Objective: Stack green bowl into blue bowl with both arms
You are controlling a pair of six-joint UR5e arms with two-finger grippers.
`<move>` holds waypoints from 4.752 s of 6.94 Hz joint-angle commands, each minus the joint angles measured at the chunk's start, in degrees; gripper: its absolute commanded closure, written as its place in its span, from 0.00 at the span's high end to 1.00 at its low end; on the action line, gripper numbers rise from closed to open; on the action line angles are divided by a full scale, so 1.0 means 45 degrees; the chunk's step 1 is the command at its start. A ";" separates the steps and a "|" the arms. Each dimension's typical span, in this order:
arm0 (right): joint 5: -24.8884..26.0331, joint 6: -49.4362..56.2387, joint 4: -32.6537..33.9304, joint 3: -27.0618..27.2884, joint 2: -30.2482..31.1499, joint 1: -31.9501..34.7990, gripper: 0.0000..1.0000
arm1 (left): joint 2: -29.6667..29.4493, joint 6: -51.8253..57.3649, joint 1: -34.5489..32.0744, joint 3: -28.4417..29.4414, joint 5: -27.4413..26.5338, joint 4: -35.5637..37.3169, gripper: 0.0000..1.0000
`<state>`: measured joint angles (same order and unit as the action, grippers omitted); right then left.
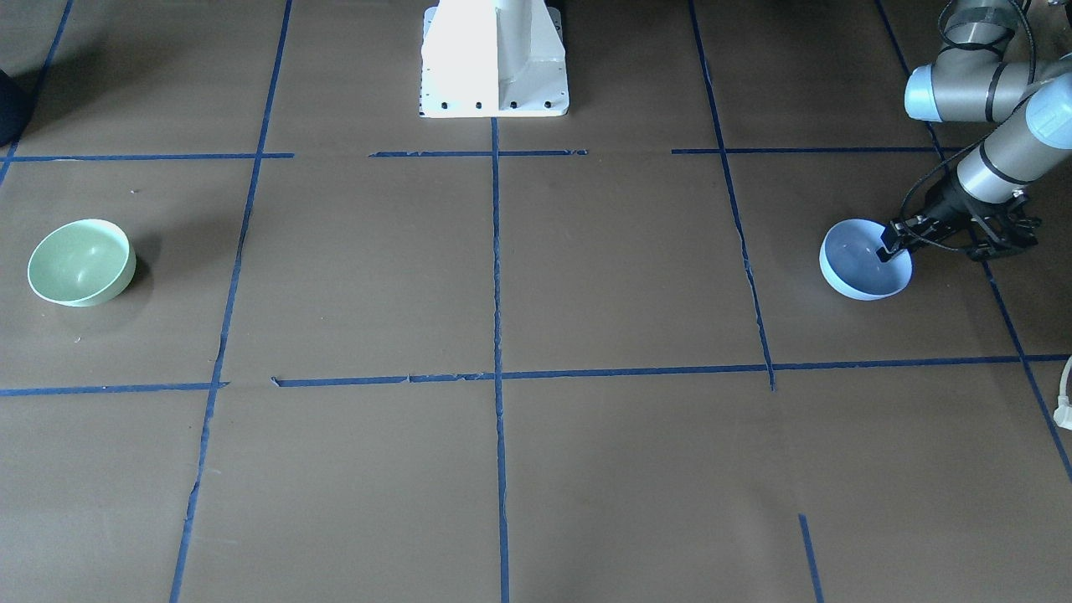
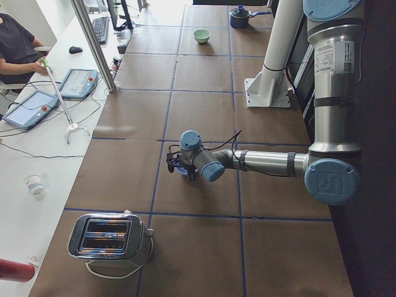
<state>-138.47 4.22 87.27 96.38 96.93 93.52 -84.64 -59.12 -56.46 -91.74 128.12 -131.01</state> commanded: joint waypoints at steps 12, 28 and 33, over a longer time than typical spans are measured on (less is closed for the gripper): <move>-0.0126 -0.0019 0.0000 0.0320 0.0023 -0.0001 1.00 | -1.0079 -0.8757 0.5789 0.0444 -0.3178 0.5774 0.09; 0.2702 -1.3241 -1.1561 -0.1162 0.1743 -0.7378 1.00 | -0.7071 -0.3913 0.3388 -0.5923 -0.2143 1.1126 1.00; 0.2647 -1.4160 -1.1892 -0.1671 0.1157 -0.7657 0.05 | -0.7110 -0.3913 0.3406 -0.5865 -0.2163 1.1087 1.00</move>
<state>-126.51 -58.25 34.70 89.01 102.68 59.12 -116.56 -76.80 -41.20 -118.39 118.48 -81.03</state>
